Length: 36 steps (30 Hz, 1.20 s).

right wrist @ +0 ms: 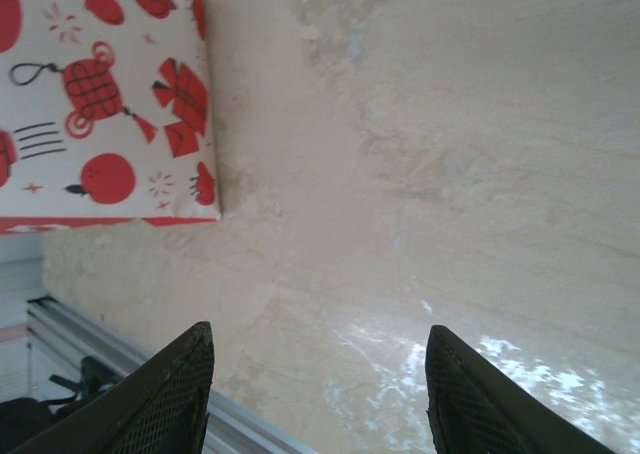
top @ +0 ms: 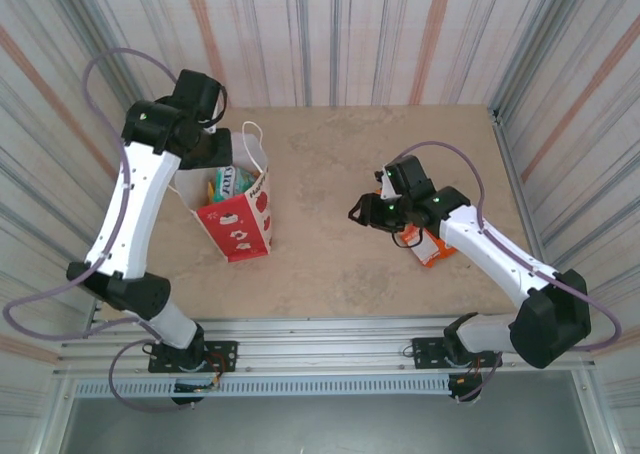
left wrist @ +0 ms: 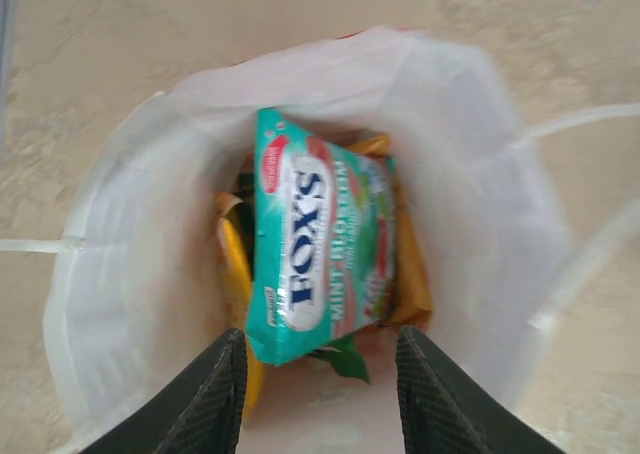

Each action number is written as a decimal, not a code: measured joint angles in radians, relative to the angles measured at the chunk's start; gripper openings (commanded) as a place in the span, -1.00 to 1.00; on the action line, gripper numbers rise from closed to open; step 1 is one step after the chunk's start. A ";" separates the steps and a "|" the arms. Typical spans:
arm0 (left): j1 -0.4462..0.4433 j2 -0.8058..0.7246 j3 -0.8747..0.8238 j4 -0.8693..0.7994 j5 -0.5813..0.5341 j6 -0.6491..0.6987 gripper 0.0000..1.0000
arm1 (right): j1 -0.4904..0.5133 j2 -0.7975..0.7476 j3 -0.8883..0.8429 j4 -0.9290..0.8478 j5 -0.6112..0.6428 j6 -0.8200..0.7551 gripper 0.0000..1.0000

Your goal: Place the snacks into the paper bag

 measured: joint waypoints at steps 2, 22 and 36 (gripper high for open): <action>-0.032 -0.050 -0.016 0.032 0.024 0.013 -0.09 | -0.047 0.000 0.026 -0.042 -0.003 -0.024 0.17; -0.427 -0.049 -0.222 0.447 0.229 0.092 -0.07 | -0.666 0.232 0.188 -0.398 0.000 -0.397 0.43; -0.510 0.178 -0.256 0.578 0.334 0.032 -0.09 | -0.696 0.507 0.185 -0.316 -0.001 -0.419 0.47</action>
